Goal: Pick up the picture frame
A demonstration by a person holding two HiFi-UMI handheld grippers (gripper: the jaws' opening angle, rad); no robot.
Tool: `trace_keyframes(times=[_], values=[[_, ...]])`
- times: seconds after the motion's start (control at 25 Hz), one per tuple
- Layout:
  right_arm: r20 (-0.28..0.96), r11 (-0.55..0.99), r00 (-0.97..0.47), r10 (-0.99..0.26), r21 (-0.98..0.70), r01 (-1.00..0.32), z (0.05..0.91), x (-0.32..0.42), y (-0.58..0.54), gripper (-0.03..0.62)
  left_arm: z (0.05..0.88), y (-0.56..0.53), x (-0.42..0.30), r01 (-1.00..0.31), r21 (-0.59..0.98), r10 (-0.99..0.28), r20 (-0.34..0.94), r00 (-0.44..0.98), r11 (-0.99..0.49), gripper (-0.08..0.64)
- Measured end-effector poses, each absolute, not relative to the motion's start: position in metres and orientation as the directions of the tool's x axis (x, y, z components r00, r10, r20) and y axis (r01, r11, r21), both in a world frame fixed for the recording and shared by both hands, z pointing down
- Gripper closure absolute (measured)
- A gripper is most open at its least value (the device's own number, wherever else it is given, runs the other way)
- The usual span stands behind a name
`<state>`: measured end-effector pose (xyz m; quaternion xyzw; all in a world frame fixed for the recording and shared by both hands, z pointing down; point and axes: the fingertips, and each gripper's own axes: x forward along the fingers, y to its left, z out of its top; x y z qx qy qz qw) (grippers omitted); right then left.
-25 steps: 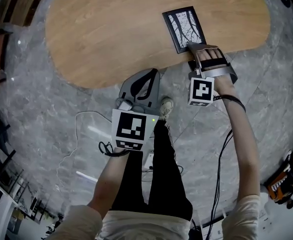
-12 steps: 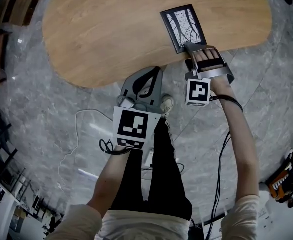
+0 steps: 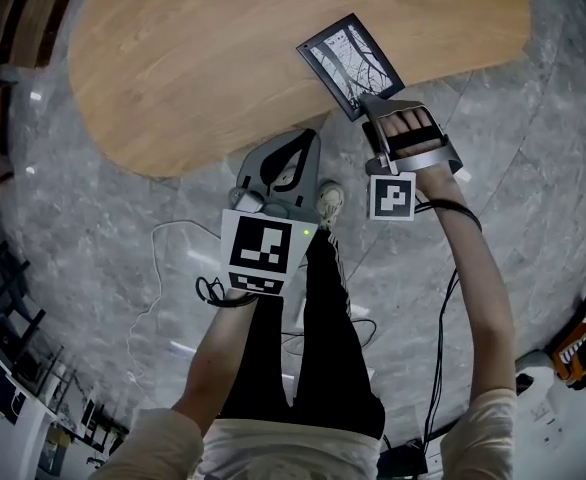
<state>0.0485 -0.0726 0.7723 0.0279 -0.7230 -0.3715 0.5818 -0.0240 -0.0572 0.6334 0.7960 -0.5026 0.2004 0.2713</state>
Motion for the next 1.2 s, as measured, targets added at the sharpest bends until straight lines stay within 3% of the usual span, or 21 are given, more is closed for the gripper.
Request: trace_keyframes(times=[0.08, 0.16, 0.2, 0.8, 1.2], values=[[0.792, 0.700, -0.335, -0.510, 0.609, 0.374, 0.767, 0.049, -0.076, 0.328, 0.633, -0.058, -0.019, -0.905, 0.229, -0.686, 0.592, 0.422, -0.358, 0.552], [0.757, 0.676, -0.351, -0.551, 0.651, 0.346, 0.761, 0.052, -0.078, 0.440, 0.633, -0.057, -0.011, -0.901, 0.228, -0.681, 0.592, 0.430, -0.370, 0.552], [0.747, 0.669, -0.355, -0.563, 0.664, 0.335, 0.759, 0.054, -0.078, 0.450, 0.634, -0.056, -0.008, -0.899, 0.228, -0.679, 0.593, 0.433, -0.374, 0.552], [0.676, 0.610, -0.378, -0.632, 0.735, 0.295, 0.752, 0.059, -0.073, 0.498, 0.636, -0.054, 0.004, -0.893, 0.231, -0.673, 0.592, 0.444, -0.385, 0.552], [0.607, 0.590, -0.408, -0.682, 0.786, 0.182, 0.713, 0.046, -0.082, 0.509, 0.622, -0.051, 0.004, -0.898, 0.218, -0.692, 0.576, 0.435, -0.382, 0.552]])
